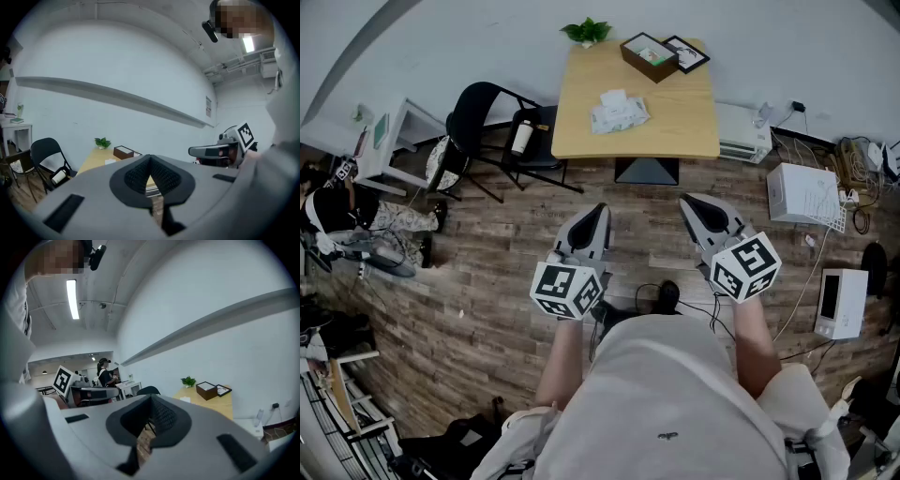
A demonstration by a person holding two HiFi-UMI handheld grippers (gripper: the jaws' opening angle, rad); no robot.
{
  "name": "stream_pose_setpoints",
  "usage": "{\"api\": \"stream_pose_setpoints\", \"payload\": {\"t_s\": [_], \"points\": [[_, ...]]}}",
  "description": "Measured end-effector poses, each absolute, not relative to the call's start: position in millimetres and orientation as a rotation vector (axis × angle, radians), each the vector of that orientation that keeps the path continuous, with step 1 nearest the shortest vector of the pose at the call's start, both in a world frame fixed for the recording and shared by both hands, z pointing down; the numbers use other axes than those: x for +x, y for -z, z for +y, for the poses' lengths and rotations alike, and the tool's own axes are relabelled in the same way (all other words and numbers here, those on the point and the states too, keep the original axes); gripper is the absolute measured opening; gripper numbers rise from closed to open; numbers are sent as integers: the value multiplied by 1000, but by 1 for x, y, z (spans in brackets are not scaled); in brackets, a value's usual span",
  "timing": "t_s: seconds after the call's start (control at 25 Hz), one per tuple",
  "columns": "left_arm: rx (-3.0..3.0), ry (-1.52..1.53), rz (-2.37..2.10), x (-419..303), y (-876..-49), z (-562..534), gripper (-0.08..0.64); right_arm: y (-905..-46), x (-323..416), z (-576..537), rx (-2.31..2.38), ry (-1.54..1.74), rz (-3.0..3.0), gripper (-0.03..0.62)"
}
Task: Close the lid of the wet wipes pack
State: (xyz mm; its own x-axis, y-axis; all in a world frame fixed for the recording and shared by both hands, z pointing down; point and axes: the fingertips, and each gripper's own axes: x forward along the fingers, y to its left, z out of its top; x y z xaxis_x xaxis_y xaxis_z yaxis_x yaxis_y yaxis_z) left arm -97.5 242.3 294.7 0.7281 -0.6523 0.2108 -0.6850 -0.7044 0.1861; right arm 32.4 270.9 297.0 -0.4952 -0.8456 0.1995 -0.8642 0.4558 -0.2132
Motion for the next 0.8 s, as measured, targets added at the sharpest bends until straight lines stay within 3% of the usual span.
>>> {"api": "stream_pose_setpoints", "payload": {"t_s": [0.8], "points": [[2687, -193, -1106, -84, -297, 265, 6, -308, 42, 290, 1456, -403, -2628, 0]]}}
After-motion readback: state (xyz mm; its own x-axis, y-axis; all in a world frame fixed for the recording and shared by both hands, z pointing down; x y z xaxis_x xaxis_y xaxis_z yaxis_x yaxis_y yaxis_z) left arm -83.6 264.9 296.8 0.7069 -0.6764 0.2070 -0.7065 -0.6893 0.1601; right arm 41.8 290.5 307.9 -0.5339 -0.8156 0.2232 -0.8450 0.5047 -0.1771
